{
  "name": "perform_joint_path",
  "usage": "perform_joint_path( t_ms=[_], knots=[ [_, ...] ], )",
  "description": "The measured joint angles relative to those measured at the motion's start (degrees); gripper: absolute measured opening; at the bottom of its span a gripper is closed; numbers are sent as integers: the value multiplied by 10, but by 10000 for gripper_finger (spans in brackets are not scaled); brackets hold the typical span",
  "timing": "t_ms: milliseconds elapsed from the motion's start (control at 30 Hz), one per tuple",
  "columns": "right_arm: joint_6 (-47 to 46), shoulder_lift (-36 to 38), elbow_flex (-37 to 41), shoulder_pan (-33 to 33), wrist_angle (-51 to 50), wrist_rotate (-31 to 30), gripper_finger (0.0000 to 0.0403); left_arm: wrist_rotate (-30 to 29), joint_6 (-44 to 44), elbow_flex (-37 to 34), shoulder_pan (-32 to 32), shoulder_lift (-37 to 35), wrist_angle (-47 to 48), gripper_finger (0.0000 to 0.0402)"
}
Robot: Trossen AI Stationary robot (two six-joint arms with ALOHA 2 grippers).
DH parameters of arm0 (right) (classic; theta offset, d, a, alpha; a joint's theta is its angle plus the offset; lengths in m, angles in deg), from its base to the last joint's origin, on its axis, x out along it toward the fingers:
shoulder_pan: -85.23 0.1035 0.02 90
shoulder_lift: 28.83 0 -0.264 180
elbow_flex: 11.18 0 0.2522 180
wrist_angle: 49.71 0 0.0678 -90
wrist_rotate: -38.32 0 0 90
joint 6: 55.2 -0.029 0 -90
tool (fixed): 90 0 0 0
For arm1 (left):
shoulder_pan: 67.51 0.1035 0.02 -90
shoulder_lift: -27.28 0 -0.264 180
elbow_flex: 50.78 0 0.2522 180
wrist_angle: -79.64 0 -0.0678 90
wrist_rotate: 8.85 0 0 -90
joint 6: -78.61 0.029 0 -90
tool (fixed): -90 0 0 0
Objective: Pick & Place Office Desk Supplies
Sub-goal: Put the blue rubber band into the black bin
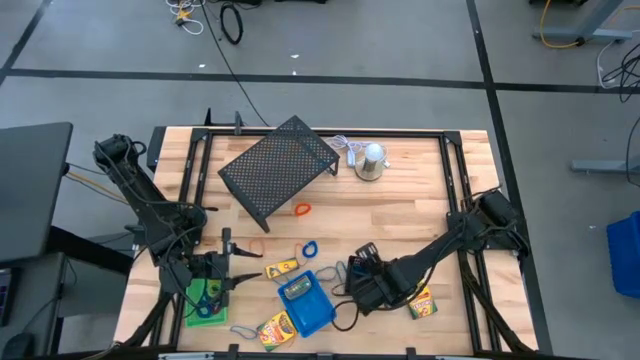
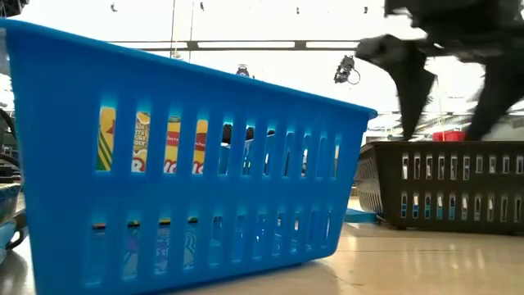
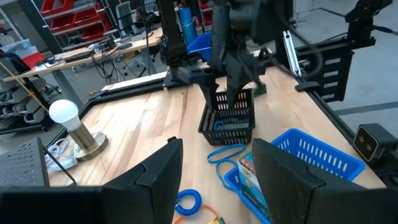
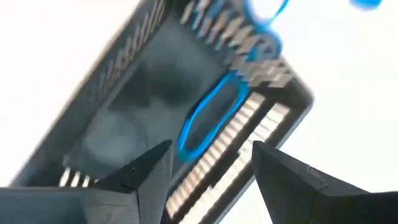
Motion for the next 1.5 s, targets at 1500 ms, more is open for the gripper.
perform_joint_path(
  t_ms=[1500],
  knots=[
    [216,-72,-19,-180,153,209,199,15,-11,0,2,0,-1,201]
  ],
)
